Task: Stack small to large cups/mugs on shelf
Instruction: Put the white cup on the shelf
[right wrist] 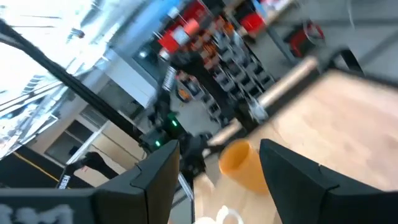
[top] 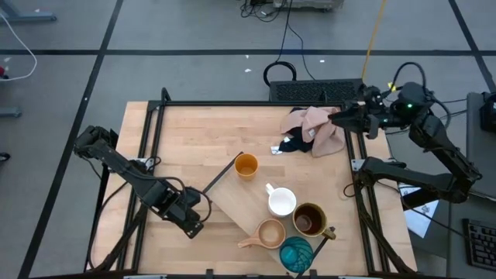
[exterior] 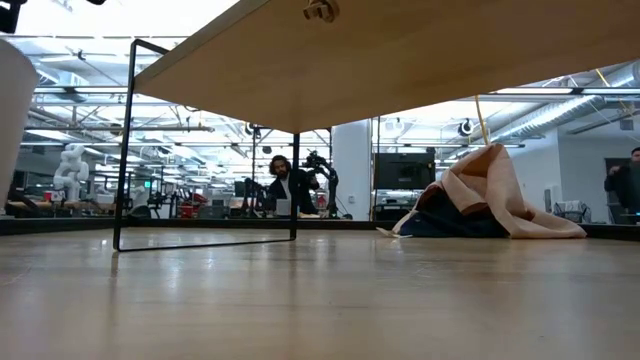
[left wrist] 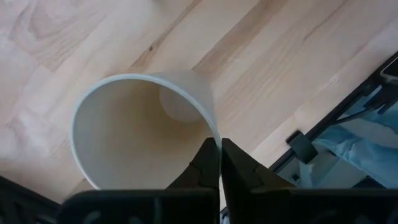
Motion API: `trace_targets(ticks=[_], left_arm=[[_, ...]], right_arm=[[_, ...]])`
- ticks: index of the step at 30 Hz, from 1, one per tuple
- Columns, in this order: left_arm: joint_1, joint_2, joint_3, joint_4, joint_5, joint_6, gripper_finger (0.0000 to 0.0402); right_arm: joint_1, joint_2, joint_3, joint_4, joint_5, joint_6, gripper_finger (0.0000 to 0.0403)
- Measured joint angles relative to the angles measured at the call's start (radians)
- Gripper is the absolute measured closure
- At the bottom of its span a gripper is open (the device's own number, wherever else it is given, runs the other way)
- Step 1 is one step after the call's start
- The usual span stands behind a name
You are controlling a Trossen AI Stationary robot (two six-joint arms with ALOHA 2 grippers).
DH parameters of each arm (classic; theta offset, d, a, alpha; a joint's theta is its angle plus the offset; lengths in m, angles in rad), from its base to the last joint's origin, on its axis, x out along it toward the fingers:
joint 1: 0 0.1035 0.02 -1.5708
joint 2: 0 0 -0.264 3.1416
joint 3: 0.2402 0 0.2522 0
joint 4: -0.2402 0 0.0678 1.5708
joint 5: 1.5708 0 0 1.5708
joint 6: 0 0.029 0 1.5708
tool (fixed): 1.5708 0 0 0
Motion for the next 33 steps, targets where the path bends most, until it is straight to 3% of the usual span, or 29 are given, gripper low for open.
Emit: trace_targets(ticks=[8, 19, 33], left_arm=[[0.001, 0.0, 0.04, -0.015, -0.043, -0.014, 0.0401], [0.001, 0.0, 0.147, -0.126, -0.116, -0.019, 0.0401], [-0.001, 0.0, 0.299, -0.237, -0.112, 0.035, 0.0401]], right_arm=[[0.0, -0.034, 0.001, 0.259, 0.0, -0.001, 0.019], [0.0, -0.043, 0.0, 0.246, 0.006, 0.007, 0.019], [0.0, -0.045, -0.059, 0.228, 0.007, 0.007, 0.019]])
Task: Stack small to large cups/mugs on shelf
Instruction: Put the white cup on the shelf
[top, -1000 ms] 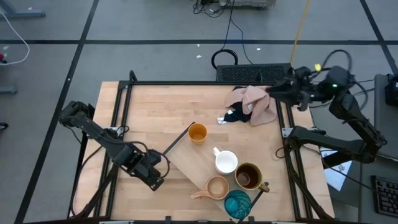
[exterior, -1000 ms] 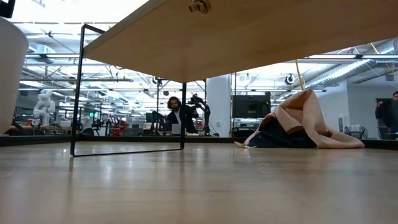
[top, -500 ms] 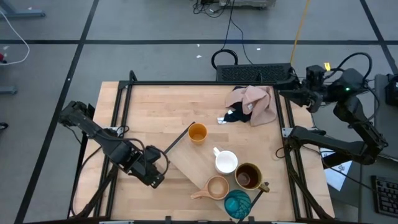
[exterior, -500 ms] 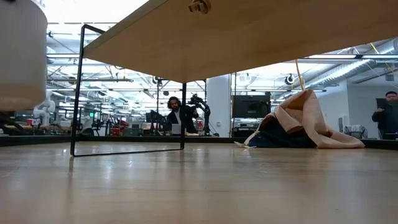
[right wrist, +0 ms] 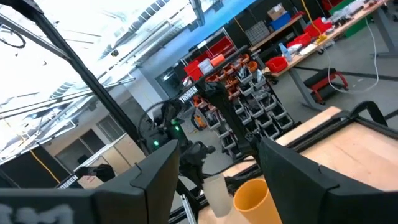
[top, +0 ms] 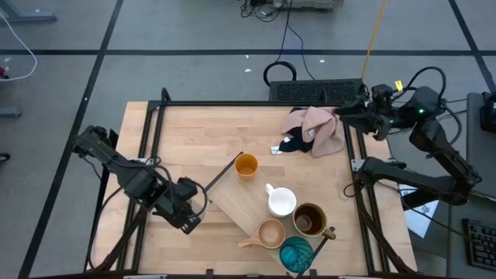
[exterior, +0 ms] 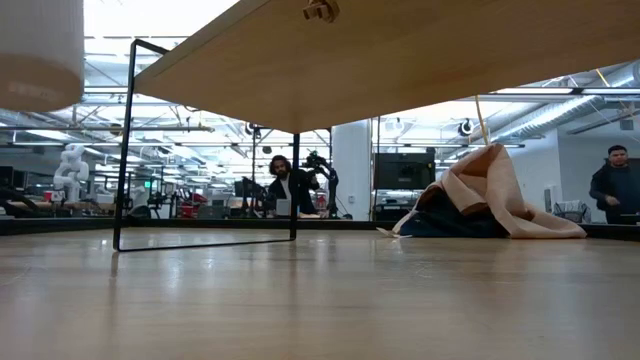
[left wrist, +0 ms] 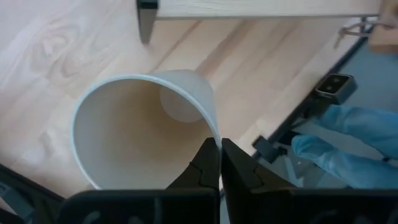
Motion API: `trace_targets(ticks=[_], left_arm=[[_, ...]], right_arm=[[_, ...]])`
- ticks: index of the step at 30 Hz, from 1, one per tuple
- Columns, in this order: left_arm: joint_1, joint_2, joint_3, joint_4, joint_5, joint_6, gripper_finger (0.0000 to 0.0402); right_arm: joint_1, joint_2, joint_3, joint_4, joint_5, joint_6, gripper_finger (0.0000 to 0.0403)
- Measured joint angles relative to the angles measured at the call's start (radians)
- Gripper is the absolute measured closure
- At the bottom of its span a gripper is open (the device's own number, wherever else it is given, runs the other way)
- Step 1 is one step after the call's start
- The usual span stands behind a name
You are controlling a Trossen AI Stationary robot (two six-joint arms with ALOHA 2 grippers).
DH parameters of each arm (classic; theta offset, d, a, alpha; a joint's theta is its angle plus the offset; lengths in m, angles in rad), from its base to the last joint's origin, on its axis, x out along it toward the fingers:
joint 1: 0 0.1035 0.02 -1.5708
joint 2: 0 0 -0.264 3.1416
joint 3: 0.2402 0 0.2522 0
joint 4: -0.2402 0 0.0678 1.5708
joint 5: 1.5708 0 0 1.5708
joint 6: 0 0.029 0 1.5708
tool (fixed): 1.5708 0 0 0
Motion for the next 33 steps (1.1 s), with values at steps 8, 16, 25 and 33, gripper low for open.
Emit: trace_targets(ticks=[8, 16, 25, 33], left_arm=[[-0.025, 0.0, 0.06, 0.001, 0.058, 0.005, 0.0401], [-0.037, 0.003, 0.214, 0.021, -0.069, 0.03, 0.0401], [-0.006, 0.065, 0.413, 0.12, -0.207, 0.205, 0.0401], [0.046, 0.272, 0.711, 0.014, -0.187, 0.399, 0.0401]], right_arm=[[0.0, 0.001, -0.036, -0.001, 0.0, 0.019, 0.019], [0.0, 0.001, -0.036, -0.001, 0.0, 0.015, 0.019], [0.0, 0.0, -0.036, -0.001, 0.0, 0.026, 0.019], [0.0, 0.0, -0.036, -0.001, 0.0, 0.04, 0.019]])
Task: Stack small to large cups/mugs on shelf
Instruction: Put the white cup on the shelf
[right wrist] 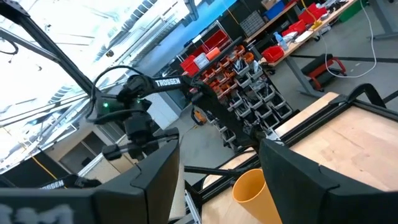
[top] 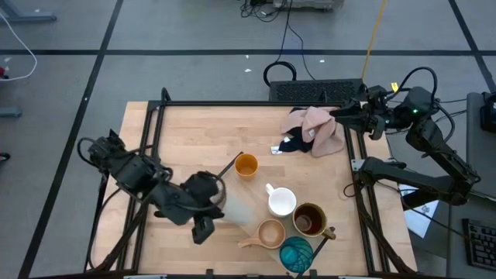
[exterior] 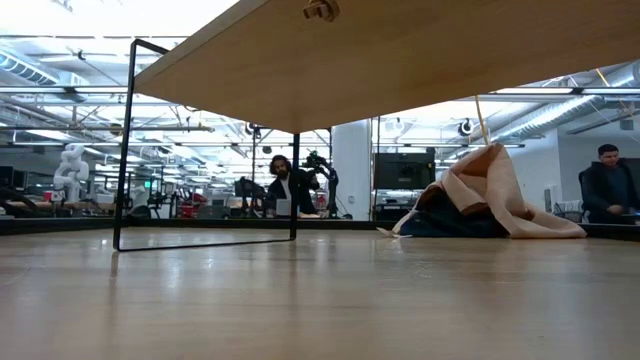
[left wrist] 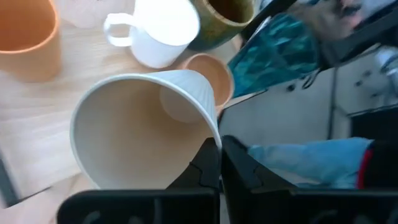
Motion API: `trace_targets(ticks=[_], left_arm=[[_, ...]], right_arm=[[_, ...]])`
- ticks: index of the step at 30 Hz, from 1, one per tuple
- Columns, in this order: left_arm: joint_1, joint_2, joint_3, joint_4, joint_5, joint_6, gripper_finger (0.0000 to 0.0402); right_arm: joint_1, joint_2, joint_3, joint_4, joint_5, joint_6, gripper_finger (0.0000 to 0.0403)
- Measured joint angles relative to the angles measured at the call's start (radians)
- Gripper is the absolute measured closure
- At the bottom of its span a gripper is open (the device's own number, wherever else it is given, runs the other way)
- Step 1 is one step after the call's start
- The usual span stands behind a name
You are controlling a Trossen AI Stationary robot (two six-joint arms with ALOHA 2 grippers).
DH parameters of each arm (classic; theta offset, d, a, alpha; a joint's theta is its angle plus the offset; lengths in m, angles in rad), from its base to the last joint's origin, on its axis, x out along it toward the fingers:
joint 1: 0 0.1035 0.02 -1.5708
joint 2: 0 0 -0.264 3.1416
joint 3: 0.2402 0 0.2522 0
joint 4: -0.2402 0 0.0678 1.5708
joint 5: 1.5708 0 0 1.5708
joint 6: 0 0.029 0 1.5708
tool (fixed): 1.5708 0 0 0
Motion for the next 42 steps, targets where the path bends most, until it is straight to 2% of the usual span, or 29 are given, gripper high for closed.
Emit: trace_targets(ticks=[4, 13, 25, 42], left_arm=[[0.011, 0.076, 0.141, -0.158, 0.005, 0.022, 0.0401], [0.052, 0.11, 0.129, -0.273, -0.002, 0.096, 0.0401], [0.134, 0.166, 0.128, -0.296, 0.09, 0.295, 0.0401], [0.15, 0.222, 0.128, -0.294, 0.162, 0.474, 0.0401]], right_arm=[[0.0, -0.002, 0.0, 0.0, 0.0, 0.012, 0.019], [0.0, -0.018, 0.0, -0.014, -0.003, 0.011, 0.019], [0.0, -0.019, 0.0, -0.093, -0.004, -0.012, 0.019], [0.0, -0.019, 0.0, -0.136, -0.004, -0.009, 0.019]])
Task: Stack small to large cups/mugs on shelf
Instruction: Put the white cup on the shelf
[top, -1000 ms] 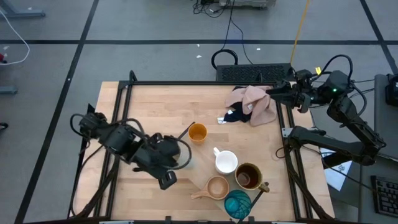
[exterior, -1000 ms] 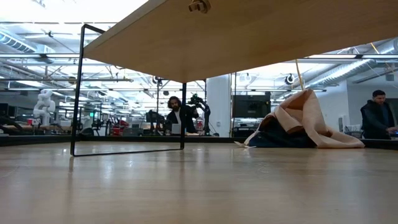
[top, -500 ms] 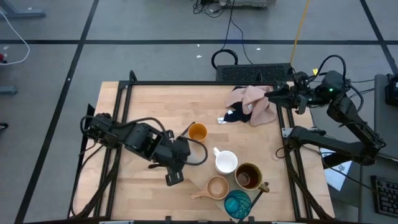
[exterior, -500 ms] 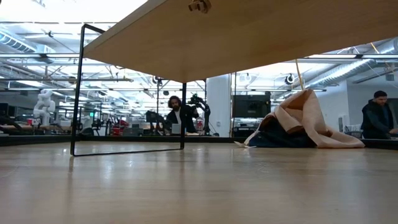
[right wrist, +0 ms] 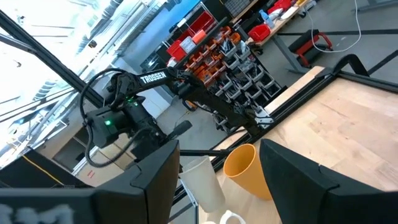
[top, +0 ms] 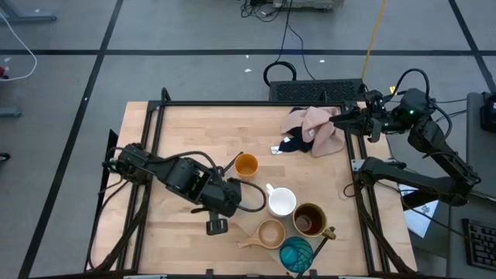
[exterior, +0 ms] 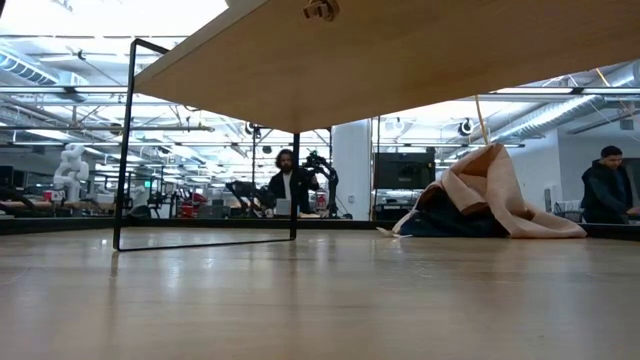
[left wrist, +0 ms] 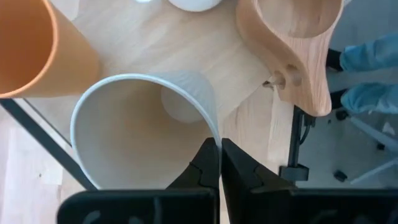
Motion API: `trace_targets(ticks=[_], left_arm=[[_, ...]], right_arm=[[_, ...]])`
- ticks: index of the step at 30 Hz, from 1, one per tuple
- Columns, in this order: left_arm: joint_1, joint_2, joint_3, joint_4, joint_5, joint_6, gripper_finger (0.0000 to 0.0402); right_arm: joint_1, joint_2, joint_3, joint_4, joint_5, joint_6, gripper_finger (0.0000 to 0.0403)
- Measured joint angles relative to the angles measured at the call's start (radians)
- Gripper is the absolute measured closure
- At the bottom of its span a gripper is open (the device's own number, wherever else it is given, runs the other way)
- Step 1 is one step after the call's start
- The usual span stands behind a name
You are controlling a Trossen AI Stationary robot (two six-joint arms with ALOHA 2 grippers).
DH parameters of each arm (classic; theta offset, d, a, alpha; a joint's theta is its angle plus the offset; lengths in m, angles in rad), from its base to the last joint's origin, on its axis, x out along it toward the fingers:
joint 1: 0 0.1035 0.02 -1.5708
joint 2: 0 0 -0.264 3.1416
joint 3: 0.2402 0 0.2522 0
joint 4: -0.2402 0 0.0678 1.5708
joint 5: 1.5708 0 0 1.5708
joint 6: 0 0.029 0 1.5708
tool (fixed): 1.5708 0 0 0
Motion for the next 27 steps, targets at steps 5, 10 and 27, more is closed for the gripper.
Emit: trace_targets(ticks=[5, 10, 27], left_arm=[[0.005, -0.002, -0.051, 0.0, 0.013, 0.014, 0.0401], [0.006, -0.014, -0.128, 0.01, 0.021, 0.039, 0.0402], [0.017, -0.053, -0.149, -0.005, 0.047, 0.011, 0.0401]], right_arm=[[0.0, 0.0, 0.0, 0.0, 0.0, 0.014, 0.019], [0.0, 0.0, 0.0, 0.0, 0.0, 0.015, 0.019], [0.0, 0.0, 0.0, 0.0, 0.0, 0.015, 0.019]])
